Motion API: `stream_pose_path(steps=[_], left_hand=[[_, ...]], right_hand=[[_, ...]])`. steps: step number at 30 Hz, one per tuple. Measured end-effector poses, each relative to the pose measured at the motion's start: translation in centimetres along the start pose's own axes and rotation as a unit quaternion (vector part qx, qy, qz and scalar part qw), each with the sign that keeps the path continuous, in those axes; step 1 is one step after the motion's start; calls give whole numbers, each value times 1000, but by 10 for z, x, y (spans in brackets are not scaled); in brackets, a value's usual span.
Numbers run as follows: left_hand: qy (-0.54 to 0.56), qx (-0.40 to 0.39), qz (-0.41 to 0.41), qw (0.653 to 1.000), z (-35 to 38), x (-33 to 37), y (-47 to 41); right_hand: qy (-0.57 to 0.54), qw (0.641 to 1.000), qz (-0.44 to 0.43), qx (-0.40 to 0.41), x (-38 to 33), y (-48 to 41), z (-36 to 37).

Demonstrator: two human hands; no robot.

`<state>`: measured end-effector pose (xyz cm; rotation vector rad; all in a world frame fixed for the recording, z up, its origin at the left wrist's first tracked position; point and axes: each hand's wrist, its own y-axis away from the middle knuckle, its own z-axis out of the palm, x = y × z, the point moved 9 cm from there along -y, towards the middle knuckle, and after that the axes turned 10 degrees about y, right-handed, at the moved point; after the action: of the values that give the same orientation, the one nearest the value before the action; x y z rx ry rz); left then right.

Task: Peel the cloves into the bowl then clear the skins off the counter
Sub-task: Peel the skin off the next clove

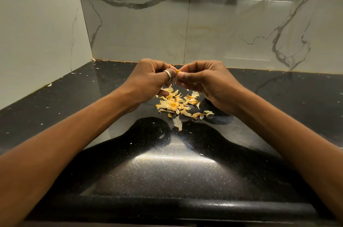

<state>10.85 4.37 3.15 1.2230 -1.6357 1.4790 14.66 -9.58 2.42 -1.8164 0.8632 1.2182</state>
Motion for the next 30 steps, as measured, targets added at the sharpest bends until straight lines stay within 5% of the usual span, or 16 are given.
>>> stream_pose_path(steps=[11, 20, 30], left_hand=[[51, 3, -38, 998, -1, -2, 1], [5, 20, -6, 1000, -5, 1, 0], [-148, 36, 140, 978, -3, 19, 3]], right_hand=[[-130, 991, 39, -7, 0, 3, 1], [-95, 994, 44, 30, 0, 4, -10], [-55, 998, 32, 11, 2, 2, -1]])
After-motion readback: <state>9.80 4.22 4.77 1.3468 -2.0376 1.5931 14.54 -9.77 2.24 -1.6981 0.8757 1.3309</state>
